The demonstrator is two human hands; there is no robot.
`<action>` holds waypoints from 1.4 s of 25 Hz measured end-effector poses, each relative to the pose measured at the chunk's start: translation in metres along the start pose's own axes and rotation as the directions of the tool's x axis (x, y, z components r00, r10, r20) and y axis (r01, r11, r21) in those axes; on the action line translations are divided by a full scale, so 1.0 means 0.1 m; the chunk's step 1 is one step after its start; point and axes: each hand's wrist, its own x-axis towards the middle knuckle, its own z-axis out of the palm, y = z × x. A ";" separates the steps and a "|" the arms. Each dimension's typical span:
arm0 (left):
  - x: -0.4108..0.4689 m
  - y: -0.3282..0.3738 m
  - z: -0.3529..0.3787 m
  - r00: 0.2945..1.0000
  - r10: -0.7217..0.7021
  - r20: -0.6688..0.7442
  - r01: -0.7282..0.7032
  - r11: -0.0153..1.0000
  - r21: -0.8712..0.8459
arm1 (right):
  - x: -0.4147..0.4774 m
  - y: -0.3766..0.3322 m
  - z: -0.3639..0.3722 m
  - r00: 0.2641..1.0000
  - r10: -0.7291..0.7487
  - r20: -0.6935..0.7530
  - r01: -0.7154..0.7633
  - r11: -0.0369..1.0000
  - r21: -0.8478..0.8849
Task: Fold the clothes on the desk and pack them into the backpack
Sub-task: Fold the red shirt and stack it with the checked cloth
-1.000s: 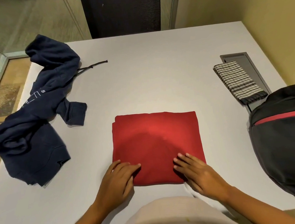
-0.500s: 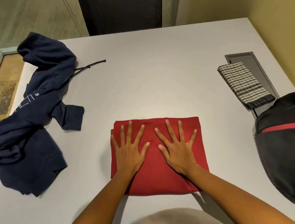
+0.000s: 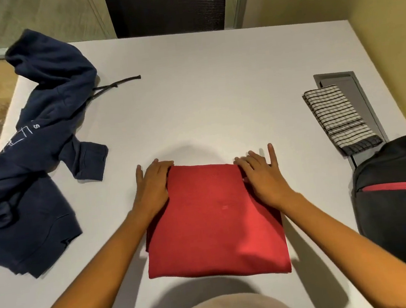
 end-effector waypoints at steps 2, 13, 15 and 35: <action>0.12 -0.09 -0.09 0.996 0.052 0.075 -0.056 0.997 0.059 | 0.07 0.10 -0.05 0.988 -0.059 0.144 0.065 0.997 -0.041; 0.00 0.16 -0.95 0.977 0.112 -0.182 -0.075 0.977 0.201 | 0.09 0.08 -0.76 0.990 -0.106 -0.090 0.101 0.993 -0.058; -0.12 0.30 -1.22 0.923 0.166 -0.347 -0.100 0.975 0.200 | 0.06 0.02 -1.07 0.951 -0.148 -0.272 0.113 0.984 -0.141; -2.13 0.28 0.15 0.958 0.250 -0.141 -0.253 0.967 -0.007 | -1.97 -0.36 0.13 0.985 -0.081 -0.152 0.101 0.987 0.128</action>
